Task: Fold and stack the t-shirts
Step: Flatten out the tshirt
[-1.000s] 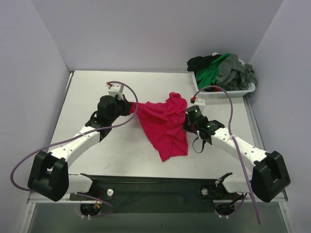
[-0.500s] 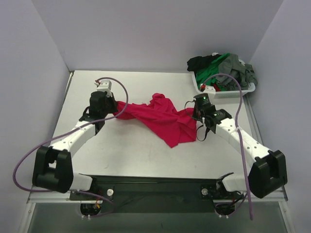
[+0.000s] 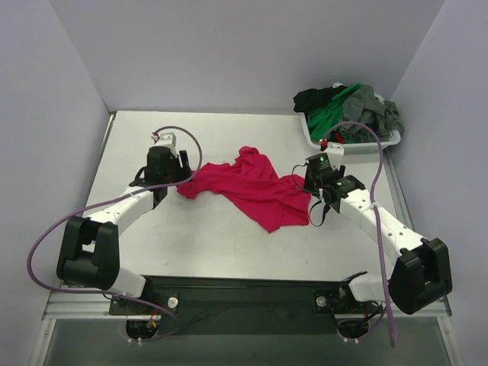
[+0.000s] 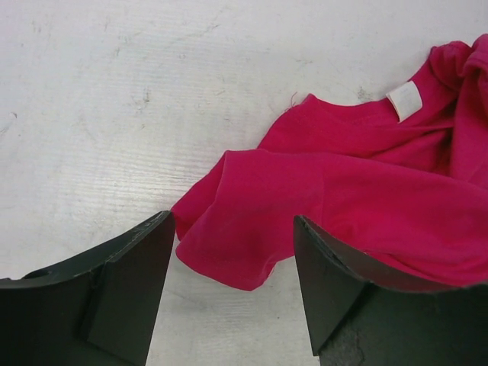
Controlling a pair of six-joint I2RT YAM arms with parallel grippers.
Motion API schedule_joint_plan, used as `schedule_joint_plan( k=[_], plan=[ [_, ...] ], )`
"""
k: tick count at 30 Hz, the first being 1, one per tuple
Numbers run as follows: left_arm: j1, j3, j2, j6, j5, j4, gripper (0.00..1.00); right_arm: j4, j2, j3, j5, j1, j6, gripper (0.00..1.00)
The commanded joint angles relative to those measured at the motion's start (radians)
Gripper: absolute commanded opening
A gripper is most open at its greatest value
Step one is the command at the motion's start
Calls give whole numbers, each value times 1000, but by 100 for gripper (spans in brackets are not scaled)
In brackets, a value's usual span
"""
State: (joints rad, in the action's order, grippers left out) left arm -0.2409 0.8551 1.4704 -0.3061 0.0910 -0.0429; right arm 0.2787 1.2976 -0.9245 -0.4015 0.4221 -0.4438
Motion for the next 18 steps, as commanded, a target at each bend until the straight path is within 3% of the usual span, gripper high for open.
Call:
schedule_joint_plan(
  k=[1,9,13,18],
  plan=[
    [3,-13,-5,-31,59,12,73,-19,6,-28,39,23,4,53],
    [-1,-117,-2,-80,-49,-109,70,-53,77,30,110,11,-25,53],
    [-3,-90,69,-83,-62,-110,70,-104,62,114,171,-25,-45,53],
    [-3,-70,128,-91,-115,-138,72,-202,57,196,369,-130,-58,50]
  ],
)
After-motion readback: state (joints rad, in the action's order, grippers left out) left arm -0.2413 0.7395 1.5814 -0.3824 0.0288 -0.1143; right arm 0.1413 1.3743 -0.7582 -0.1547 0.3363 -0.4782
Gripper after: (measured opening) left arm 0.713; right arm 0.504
